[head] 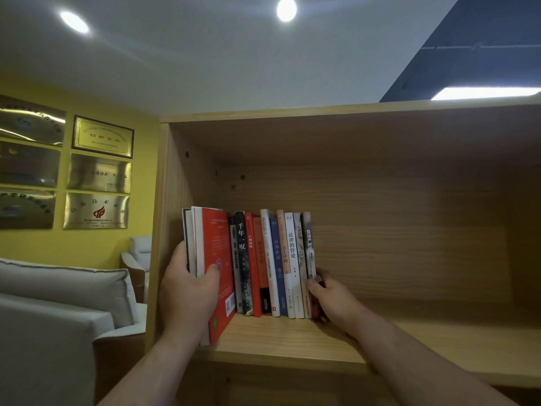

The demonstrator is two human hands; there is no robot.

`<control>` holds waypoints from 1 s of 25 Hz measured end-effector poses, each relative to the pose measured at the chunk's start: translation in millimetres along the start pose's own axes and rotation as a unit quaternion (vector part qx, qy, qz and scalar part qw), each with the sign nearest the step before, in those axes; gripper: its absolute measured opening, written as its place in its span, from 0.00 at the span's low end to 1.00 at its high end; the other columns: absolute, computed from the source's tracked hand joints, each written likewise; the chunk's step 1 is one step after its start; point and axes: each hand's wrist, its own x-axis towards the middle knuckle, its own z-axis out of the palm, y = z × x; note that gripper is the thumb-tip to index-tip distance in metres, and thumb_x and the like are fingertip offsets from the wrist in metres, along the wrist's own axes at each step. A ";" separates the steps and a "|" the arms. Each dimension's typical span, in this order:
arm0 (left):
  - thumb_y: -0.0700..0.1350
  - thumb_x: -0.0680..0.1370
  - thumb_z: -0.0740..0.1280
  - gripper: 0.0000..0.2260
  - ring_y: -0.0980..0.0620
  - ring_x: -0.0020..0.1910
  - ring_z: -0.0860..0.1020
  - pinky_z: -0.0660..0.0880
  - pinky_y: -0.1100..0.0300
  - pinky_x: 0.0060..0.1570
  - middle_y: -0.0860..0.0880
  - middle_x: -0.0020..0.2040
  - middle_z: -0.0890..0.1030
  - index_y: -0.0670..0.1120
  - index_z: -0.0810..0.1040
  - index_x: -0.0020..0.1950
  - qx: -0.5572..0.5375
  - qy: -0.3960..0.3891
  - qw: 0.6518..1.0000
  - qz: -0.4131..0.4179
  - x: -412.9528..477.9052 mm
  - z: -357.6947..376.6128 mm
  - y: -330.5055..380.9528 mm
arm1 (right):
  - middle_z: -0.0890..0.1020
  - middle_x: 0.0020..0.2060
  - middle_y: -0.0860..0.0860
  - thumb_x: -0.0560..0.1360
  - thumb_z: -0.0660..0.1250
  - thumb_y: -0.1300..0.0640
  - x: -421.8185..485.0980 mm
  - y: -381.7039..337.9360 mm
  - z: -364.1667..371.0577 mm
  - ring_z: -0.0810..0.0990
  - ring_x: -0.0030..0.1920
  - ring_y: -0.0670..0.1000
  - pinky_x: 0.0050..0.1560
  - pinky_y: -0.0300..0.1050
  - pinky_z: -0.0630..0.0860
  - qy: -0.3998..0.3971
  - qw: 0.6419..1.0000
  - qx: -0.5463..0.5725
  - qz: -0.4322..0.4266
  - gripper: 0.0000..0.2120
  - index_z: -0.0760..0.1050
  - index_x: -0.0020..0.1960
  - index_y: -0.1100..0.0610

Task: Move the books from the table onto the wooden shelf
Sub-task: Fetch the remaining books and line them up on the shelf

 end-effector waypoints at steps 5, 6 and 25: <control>0.41 0.79 0.70 0.14 0.59 0.45 0.80 0.74 0.64 0.37 0.54 0.50 0.80 0.50 0.75 0.63 -0.028 0.034 0.998 0.039 -12.6 -18.7 22.6 | 0.81 0.60 0.49 0.86 0.57 0.50 2.0 -6.7 1.3 0.82 0.59 0.50 0.56 0.45 0.80 -0.009 1.000 -0.003 0.008 0.19 0.65 0.76 0.47; 0.41 0.79 0.70 0.13 0.57 0.45 0.81 0.75 0.63 0.37 0.53 0.50 0.81 0.50 0.76 0.62 -0.050 0.037 0.998 0.031 -12.4 -18.2 26.0 | 0.82 0.61 0.49 0.86 0.57 0.49 2.6 -5.9 1.8 0.82 0.60 0.51 0.57 0.46 0.80 -0.016 1.000 -0.003 0.013 0.19 0.66 0.76 0.47; 0.54 0.77 0.70 0.29 0.46 0.74 0.68 0.71 0.44 0.69 0.47 0.75 0.69 0.53 0.66 0.77 0.134 -0.196 0.971 0.011 -10.8 78.6 17.4 | 0.88 0.46 0.62 0.71 0.75 0.58 -49.8 -12.9 -80.0 0.88 0.41 0.61 0.41 0.54 0.86 0.080 0.948 0.308 -0.025 0.21 0.77 0.62 0.61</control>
